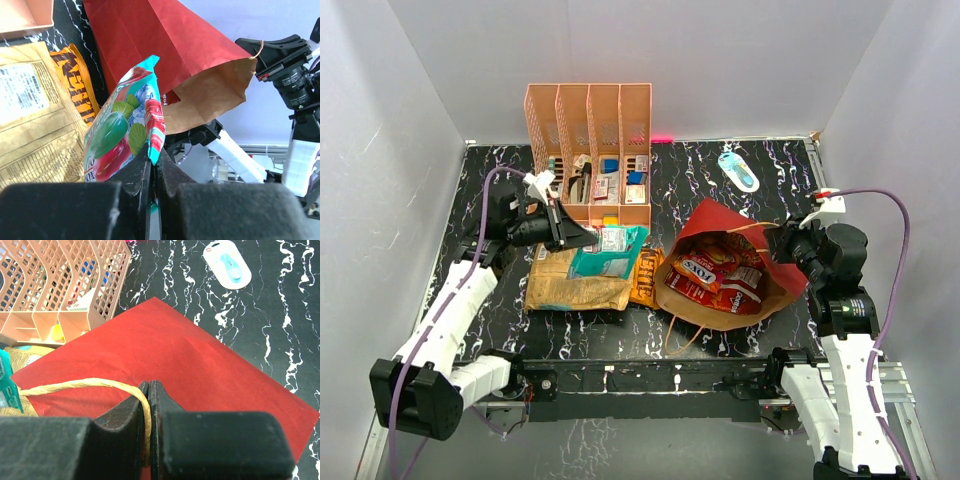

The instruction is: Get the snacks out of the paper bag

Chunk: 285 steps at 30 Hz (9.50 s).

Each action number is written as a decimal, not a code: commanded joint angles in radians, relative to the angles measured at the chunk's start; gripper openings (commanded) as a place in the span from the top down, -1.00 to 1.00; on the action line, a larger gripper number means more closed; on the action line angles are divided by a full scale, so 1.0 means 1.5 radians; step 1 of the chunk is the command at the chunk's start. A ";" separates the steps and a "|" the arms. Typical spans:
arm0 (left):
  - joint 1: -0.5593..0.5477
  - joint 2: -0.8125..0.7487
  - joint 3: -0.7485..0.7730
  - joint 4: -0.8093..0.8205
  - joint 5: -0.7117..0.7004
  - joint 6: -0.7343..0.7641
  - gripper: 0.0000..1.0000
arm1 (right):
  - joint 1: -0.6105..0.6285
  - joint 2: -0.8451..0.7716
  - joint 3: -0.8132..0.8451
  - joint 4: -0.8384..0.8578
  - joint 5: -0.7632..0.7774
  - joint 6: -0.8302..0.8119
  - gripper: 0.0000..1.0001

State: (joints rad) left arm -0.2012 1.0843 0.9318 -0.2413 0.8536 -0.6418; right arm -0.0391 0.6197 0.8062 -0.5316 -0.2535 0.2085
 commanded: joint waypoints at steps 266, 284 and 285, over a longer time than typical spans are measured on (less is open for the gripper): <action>-0.404 0.420 0.341 -0.542 -1.002 0.209 1.00 | 0.007 -0.010 -0.009 0.053 -0.021 -0.009 0.84; -0.405 0.488 0.411 -0.500 -0.929 0.194 0.31 | 0.009 -0.019 -0.010 0.052 -0.018 -0.008 0.84; -0.405 0.479 0.412 -0.496 -0.922 0.196 0.26 | 0.009 -0.019 -0.010 0.052 -0.018 -0.008 0.84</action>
State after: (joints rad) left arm -0.8024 1.8294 1.5124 -0.9920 -0.5606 -0.3508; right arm -0.0326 0.6075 0.7891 -0.5182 -0.2867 0.2077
